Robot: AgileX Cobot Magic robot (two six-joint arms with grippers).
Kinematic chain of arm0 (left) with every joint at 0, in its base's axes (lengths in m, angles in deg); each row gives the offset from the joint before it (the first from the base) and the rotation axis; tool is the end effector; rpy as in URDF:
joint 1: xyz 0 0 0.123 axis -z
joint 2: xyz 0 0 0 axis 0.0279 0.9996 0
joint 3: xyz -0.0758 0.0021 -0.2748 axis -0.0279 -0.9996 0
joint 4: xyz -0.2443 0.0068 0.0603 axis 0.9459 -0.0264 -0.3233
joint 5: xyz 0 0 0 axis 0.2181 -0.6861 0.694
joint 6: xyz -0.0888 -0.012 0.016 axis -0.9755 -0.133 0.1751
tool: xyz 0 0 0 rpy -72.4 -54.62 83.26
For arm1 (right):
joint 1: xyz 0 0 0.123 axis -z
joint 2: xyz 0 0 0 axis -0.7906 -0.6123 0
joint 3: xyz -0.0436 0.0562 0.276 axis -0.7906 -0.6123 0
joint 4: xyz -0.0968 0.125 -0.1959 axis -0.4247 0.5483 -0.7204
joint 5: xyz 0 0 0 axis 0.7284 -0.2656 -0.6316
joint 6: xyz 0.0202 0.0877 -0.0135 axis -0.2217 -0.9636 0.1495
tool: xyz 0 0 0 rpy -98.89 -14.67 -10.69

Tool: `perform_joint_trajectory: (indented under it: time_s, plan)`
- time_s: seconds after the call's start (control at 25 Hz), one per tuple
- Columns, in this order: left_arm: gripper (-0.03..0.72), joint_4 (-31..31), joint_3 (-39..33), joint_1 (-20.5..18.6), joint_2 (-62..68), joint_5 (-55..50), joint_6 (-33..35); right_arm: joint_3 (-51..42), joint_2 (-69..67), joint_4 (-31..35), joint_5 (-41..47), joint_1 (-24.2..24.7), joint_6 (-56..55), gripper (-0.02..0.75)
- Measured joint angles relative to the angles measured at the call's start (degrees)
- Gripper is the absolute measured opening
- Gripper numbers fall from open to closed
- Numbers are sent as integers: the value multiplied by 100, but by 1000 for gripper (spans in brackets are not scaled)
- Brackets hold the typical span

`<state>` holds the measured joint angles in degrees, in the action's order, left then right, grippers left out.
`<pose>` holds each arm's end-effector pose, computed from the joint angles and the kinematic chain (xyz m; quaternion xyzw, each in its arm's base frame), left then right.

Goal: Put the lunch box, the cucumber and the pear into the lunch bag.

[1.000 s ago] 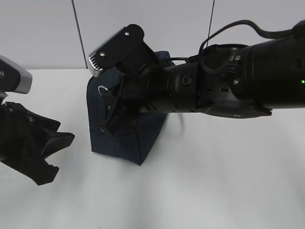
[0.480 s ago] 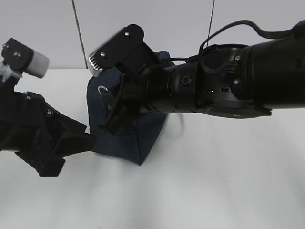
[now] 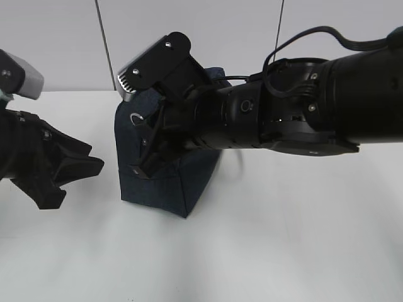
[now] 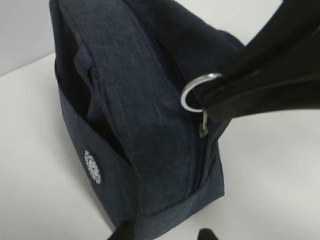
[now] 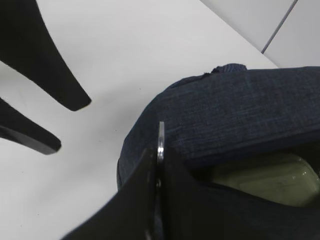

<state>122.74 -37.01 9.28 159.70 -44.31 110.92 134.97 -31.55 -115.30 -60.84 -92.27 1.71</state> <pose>0.2353 -0.0925 0.2243 0.3855 0.8075 -0.1881 0.4048 0.2968 0.2549 0.2442 -0.4131 0.7515 0.1278 0.4982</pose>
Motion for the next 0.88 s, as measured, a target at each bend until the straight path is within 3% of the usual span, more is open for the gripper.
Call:
perform_joint_trajectory:
  time_s: [0.28, 0.48, 0.88]
  plan:
    - [242, 1192, 0, 18, 755, -206, 1664, 0, 0, 0, 0, 0, 0, 0]
    - [242, 1956, 34, 19, 1108, -226, 1670, 0, 0, 0, 0, 0, -10, 0]
    - [240, 2194, 507, 24, 1774, -516, 1670, 0, 0, 0, 0, 0, -19, 0]
